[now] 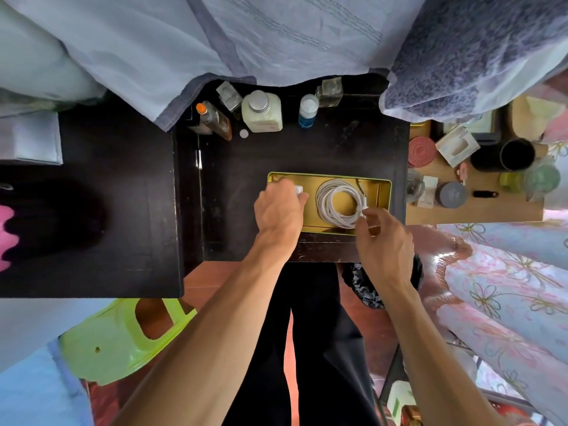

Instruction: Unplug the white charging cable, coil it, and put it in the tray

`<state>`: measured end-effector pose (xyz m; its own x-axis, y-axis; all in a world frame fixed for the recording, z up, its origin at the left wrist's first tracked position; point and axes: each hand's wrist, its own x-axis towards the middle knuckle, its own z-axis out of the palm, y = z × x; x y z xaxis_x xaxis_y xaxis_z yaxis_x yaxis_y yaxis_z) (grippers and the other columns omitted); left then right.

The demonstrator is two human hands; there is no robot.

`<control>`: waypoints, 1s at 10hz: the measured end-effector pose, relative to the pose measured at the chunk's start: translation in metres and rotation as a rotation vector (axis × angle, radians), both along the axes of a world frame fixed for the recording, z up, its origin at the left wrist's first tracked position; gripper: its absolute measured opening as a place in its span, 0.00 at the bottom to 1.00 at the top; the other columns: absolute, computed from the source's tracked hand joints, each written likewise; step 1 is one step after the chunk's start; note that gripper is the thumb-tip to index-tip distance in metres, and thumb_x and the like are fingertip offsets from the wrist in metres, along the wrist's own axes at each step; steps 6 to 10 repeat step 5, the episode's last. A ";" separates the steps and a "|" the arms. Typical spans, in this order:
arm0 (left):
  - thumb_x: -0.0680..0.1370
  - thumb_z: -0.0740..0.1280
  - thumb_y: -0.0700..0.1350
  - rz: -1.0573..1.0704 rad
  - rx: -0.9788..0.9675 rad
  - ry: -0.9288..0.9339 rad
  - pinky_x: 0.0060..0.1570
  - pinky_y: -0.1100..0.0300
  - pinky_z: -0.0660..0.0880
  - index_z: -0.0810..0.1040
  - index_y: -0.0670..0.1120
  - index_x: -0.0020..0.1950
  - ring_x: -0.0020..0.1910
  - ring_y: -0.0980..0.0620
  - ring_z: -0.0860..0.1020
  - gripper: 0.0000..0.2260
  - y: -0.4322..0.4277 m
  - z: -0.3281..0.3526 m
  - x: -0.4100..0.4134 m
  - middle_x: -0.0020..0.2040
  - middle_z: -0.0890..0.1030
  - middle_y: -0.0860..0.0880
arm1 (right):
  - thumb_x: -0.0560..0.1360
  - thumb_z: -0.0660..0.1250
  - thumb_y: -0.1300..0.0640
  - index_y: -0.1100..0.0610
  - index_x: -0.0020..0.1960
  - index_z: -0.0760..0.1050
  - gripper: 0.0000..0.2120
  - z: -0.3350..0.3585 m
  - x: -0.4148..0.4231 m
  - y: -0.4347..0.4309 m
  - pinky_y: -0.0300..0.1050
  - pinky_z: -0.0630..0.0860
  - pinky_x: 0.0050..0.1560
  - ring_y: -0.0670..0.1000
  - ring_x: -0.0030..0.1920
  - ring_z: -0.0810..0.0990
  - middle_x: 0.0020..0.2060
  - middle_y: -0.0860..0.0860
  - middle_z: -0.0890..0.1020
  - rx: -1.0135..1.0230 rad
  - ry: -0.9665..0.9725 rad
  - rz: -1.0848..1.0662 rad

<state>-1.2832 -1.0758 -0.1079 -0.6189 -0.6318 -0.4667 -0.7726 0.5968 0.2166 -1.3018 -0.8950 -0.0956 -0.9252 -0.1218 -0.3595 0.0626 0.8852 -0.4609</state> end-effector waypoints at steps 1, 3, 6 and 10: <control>0.76 0.74 0.55 0.028 -0.002 0.016 0.43 0.51 0.79 0.83 0.43 0.50 0.46 0.40 0.84 0.15 0.005 -0.008 -0.003 0.47 0.86 0.43 | 0.82 0.68 0.56 0.53 0.58 0.84 0.08 0.001 0.010 0.008 0.24 0.70 0.38 0.41 0.35 0.82 0.45 0.49 0.88 -0.148 -0.053 -0.012; 0.73 0.75 0.59 0.102 0.003 0.002 0.43 0.52 0.77 0.83 0.44 0.51 0.48 0.41 0.84 0.19 0.008 -0.020 -0.007 0.48 0.86 0.44 | 0.81 0.69 0.59 0.49 0.54 0.84 0.08 0.003 0.032 0.021 0.23 0.71 0.36 0.40 0.37 0.81 0.35 0.44 0.84 -0.323 -0.090 -0.169; 0.76 0.70 0.62 0.083 0.061 -0.009 0.47 0.50 0.79 0.81 0.43 0.55 0.50 0.41 0.84 0.23 0.010 0.034 0.009 0.50 0.85 0.43 | 0.82 0.69 0.60 0.50 0.56 0.83 0.08 0.066 0.041 0.047 0.30 0.76 0.43 0.41 0.40 0.83 0.39 0.40 0.86 -0.411 -0.182 -0.371; 0.76 0.70 0.62 0.083 0.061 -0.009 0.47 0.50 0.79 0.81 0.43 0.55 0.50 0.41 0.84 0.23 0.010 0.034 0.009 0.50 0.85 0.43 | 0.82 0.69 0.60 0.50 0.56 0.83 0.08 0.066 0.041 0.047 0.30 0.76 0.43 0.41 0.40 0.83 0.39 0.40 0.86 -0.411 -0.182 -0.371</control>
